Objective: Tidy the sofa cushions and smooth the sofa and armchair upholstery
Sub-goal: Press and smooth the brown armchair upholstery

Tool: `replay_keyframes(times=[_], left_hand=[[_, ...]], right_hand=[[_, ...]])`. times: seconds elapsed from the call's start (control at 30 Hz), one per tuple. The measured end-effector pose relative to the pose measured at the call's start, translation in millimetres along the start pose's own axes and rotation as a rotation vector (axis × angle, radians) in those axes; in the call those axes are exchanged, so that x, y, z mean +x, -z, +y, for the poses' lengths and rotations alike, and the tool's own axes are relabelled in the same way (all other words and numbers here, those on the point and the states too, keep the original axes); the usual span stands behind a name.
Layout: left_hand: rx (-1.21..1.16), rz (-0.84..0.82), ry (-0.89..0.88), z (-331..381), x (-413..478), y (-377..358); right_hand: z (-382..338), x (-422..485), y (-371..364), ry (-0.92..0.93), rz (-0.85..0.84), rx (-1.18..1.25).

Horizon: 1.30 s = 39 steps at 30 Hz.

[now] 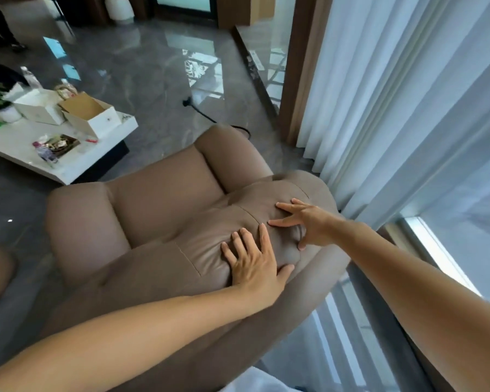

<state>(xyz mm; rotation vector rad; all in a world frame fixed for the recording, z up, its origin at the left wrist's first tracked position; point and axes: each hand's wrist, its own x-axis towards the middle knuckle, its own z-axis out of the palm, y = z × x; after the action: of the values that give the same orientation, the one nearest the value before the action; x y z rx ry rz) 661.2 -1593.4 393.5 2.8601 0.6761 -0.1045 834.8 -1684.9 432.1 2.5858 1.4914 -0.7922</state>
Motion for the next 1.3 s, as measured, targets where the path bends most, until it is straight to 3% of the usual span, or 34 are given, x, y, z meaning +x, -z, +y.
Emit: replay_keyframes(times=[0.33,0.6,0.83,0.97,1.1,1.3], left_hand=[[-0.015,0.062,0.191,134.1,91.8,-15.6],[0.174,0.176,0.128,151.3,93.0,-17.0],[0.14,0.123,0.595,134.6,20.3,-27.7],[0.098,0.122,0.744,132.8,-1.8,-30.2],[0.028,0.133,0.823,139.1,5.7,-21.0],[-0.064,0.053,0.835,139.8,21.9,-1.5]], right_hand=[[138.4,33.8,51.8,0.118,-0.045,-0.119],[207.3,60.9,81.8,0.259,-0.07,-0.159],[197.5,54.2,93.1,0.241,-0.097,-0.114],[155.9,25.5,63.9,0.456,-0.008,-0.173],[139.6,11.1,33.0,0.461,0.008,-0.169],[138.5,22.3,44.2,0.398,-0.016,-0.157]])
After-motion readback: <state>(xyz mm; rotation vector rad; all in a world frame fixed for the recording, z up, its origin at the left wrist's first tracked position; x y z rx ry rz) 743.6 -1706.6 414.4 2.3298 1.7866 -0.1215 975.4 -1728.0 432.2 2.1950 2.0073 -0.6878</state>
